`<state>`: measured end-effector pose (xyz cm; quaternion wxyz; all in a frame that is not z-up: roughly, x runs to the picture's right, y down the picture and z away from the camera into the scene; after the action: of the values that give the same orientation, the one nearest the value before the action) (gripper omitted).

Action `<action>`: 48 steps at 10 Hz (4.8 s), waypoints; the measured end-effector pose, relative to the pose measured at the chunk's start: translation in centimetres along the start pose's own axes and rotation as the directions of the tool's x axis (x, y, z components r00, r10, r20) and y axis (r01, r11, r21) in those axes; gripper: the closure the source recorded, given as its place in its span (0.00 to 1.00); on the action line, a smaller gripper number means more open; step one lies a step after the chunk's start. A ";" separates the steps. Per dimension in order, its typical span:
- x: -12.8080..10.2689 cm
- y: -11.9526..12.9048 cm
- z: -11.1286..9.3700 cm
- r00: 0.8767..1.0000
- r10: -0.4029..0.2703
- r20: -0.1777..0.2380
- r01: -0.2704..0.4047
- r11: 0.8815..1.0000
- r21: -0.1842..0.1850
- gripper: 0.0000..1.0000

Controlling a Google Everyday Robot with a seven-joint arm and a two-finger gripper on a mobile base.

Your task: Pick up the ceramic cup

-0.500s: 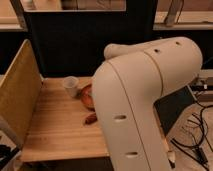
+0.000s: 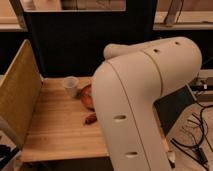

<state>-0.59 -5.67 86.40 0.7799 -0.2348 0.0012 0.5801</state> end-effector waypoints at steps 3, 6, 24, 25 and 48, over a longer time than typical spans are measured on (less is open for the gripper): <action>0.0 0.0 0.0 1.000 0.001 0.000 -0.001 1.000 0.000 0.20; 0.0 -0.1 0.0 1.000 0.001 0.000 -0.001 1.000 0.001 0.20; 0.0 -0.1 0.0 1.000 0.001 0.000 -0.001 1.000 0.001 0.20; 0.1 -0.1 0.0 1.000 0.000 0.000 0.000 1.000 0.001 0.20; -7.0 12.4 13.9 0.900 -0.391 -0.193 0.359 0.915 -0.184 0.43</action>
<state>-17.82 -4.25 96.16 0.8529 -0.3505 0.0025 0.3869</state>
